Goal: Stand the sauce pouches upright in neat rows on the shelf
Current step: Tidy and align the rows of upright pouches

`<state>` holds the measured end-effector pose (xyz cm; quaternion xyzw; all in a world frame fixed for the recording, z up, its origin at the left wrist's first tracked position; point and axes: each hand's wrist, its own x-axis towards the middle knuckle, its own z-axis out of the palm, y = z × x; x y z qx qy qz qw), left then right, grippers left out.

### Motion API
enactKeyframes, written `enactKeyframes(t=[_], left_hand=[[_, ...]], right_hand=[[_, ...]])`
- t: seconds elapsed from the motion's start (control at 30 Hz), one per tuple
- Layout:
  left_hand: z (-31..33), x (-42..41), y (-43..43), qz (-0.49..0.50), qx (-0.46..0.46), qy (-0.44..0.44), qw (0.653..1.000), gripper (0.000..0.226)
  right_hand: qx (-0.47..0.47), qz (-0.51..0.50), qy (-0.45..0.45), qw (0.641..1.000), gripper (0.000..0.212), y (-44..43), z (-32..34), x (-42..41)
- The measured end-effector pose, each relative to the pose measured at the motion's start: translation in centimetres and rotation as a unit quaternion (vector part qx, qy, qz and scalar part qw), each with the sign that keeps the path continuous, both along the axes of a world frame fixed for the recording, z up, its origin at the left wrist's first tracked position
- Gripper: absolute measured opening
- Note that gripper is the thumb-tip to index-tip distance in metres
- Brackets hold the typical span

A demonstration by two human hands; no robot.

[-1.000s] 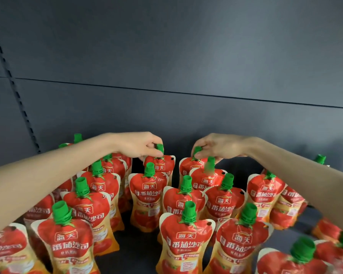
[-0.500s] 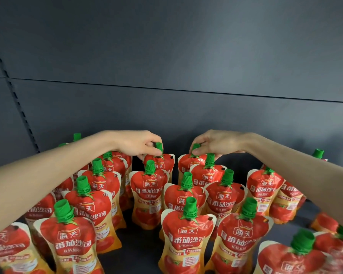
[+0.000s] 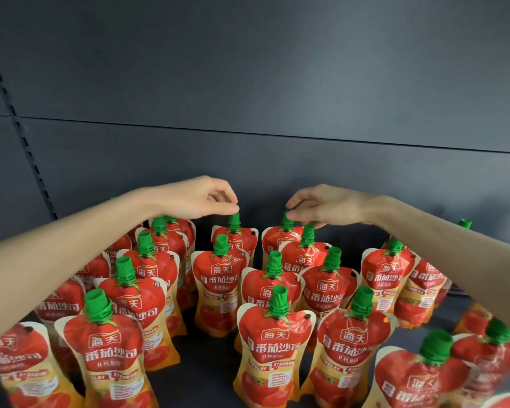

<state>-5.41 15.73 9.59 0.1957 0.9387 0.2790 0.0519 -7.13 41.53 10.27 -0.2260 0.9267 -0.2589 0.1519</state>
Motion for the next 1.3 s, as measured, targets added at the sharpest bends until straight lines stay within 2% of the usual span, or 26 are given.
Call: enactKeyframes(t=[0.07,0.17,0.27,0.37,0.5,0.7,1.3], left_hand=[[0.7,1.0,-0.1,-0.003,0.035,0.042,0.999,0.029],[0.9,2.6,-0.1,-0.048,0.038,-0.002,0.998,0.028],[-0.1,3.2,-0.3,-0.081,-0.036,-0.067,0.994,0.032],[-0.9,3.4,-0.4,-0.075,-0.078,-0.065,0.992,0.029],[-1.1,3.6,-0.2,-0.077,-0.053,-0.053,0.994,0.018],[-1.7,2.9,0.1,-0.067,-0.08,-0.013,0.994,0.022],[-1.9,2.8,0.7,-0.061,-0.069,-0.003,0.996,0.021]], right_hand=[[-0.01,-0.006,0.049,0.999,0.038,0.3,0.3,0.4],[-0.014,-0.001,0.09,0.996,0.032,0.8,0.7,1.3],[0.024,0.03,0.043,0.998,0.032,1.0,0.6,2.2],[0.07,0.045,0.029,0.996,0.031,0.8,-0.1,2.8],[0.074,0.049,0.058,0.994,0.015,0.3,-0.5,2.8],[0.067,0.064,0.059,0.994,0.018,-1.1,-0.8,2.5],[0.061,0.061,0.042,0.995,0.015,-1.8,-0.6,2.4]])
